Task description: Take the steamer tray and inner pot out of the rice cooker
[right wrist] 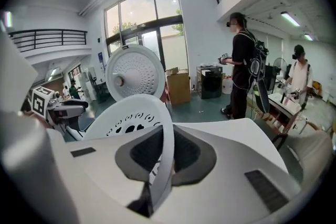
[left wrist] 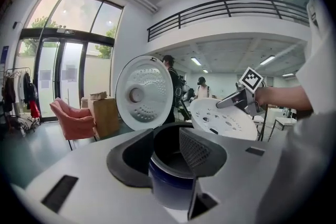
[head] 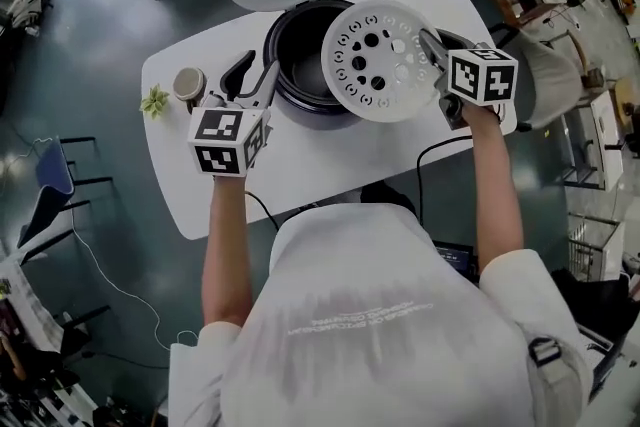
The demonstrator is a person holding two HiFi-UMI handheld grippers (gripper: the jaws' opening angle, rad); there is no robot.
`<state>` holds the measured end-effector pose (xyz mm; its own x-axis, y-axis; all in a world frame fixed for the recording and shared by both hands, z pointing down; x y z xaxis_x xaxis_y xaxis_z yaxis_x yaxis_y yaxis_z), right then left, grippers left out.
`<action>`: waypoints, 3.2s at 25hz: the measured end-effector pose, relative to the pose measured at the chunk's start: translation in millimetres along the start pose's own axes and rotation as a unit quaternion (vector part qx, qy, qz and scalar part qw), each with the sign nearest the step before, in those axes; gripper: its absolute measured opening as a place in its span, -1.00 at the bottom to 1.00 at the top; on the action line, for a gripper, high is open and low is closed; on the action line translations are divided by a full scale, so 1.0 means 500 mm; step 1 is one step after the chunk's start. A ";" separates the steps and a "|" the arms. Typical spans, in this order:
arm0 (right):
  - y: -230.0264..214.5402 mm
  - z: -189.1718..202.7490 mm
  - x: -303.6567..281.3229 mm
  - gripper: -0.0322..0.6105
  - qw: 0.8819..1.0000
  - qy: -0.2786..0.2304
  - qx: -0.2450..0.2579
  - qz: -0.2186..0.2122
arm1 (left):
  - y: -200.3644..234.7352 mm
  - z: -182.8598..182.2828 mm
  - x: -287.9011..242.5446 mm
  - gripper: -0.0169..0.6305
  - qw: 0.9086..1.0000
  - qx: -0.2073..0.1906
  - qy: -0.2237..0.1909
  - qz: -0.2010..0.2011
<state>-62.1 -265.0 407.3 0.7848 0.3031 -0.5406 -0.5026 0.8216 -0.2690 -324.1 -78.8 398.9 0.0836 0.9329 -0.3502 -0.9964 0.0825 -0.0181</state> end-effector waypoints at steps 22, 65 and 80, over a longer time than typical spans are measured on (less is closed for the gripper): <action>-0.297 0.126 0.274 -0.75 0.983 -0.084 -0.142 0.080 | -0.366 -0.112 -0.182 -0.44 0.991 -0.042 -0.007 0.123; -0.834 0.367 0.032 -0.70 0.954 -0.002 -0.298 0.038 | -0.629 0.127 -0.576 -0.46 0.983 0.027 0.176 0.048; -0.842 0.417 0.016 -0.48 0.948 -0.001 -0.312 0.056 | -0.642 0.132 -0.538 -0.49 0.986 0.023 0.159 0.041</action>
<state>231.5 -507.9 682.6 0.7147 0.3729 -0.5918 -0.6986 0.3382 -0.6306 -25.8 -333.1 560.7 -0.0129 0.7810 -0.6244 -0.9975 0.0334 0.0623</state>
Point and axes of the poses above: the fingertips, and each gripper's own axes: x backward along the fingers, y to its left, z out of its underside, the point moved 4 cm from there along x, backward along the fingers, and after that the axes turned 11 degrees about -z, right-handed, at the moved point
